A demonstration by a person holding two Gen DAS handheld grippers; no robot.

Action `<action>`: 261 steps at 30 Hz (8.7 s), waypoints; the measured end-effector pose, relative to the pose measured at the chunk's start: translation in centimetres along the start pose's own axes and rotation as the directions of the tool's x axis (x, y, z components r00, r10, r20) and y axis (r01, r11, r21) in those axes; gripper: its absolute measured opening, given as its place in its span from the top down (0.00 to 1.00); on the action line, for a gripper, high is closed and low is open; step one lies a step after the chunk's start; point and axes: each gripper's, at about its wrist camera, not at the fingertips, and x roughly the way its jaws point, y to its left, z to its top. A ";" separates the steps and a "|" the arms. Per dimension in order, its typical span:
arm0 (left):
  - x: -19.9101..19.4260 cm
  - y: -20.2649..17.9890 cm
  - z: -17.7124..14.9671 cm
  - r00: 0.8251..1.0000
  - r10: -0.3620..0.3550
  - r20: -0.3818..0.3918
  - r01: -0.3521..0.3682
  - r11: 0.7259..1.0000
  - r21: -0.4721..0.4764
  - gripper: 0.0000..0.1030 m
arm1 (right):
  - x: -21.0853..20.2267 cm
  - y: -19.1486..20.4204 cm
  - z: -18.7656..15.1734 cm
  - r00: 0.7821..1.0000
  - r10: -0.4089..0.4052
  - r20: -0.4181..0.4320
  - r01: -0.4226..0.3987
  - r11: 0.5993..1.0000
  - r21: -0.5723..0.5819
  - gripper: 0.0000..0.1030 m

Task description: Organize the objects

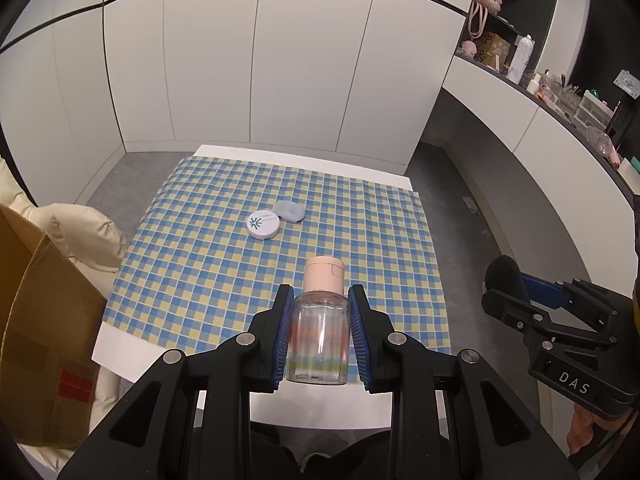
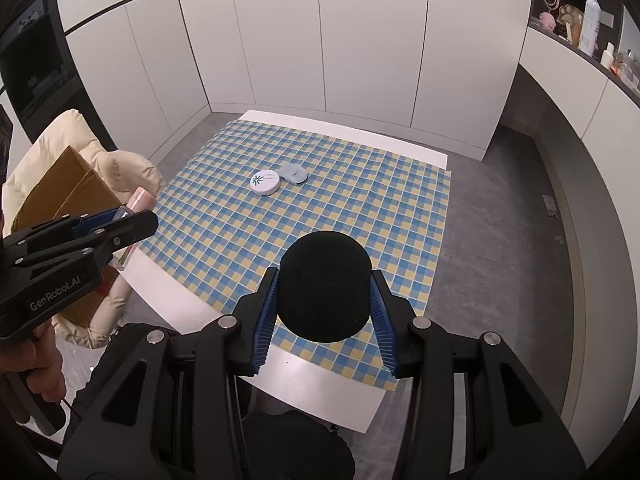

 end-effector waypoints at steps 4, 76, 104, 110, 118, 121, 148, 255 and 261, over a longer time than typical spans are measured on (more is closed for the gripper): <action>0.7 0.5 -0.1 1.000 0.010 -0.013 -0.010 1.000 -0.014 0.73 | 0.2 -0.1 0.0 1.000 -0.014 0.002 0.014 1.000 -0.008 0.56; -2.0 10.3 -1.8 0.988 0.122 0.096 -0.110 0.986 -0.123 0.73 | 3.5 8.7 4.8 0.998 0.039 0.050 -0.034 0.995 -0.097 0.54; -4.1 15.0 -3.0 0.976 0.193 0.106 -0.169 0.966 -0.197 0.73 | 4.7 14.1 5.6 0.996 0.081 0.041 -0.072 0.982 -0.176 0.54; -4.6 15.9 -3.3 0.972 0.211 0.104 -0.185 0.959 -0.212 0.73 | 4.9 15.9 5.7 0.995 0.090 0.043 -0.079 0.975 -0.209 0.54; -5.2 16.9 -3.7 0.969 0.226 0.104 -0.197 0.952 -0.234 0.73 | 5.1 17.3 5.9 0.994 0.103 0.038 -0.092 0.969 -0.229 0.54; -5.3 17.1 -3.8 0.968 0.228 0.104 -0.199 0.951 -0.237 0.73 | 5.2 17.7 5.9 0.994 0.107 0.035 -0.096 0.968 -0.230 0.54; -6.9 20.3 -4.9 0.956 0.269 0.114 -0.227 0.930 -0.290 0.73 | 5.8 21.2 6.2 0.989 0.147 0.023 -0.134 0.950 -0.282 0.54; -18.1 33.3 -13.6 0.785 0.608 0.123 -0.503 0.740 -0.446 0.01 | 5.6 43.1 4.2 0.935 0.348 -0.062 -0.324 0.774 -0.543 0.53; -18.9 34.3 -14.4 0.779 0.618 0.103 -0.508 0.719 -0.475 0.01 | 5.5 44.2 4.0 0.931 0.359 -0.067 -0.335 0.764 -0.552 0.53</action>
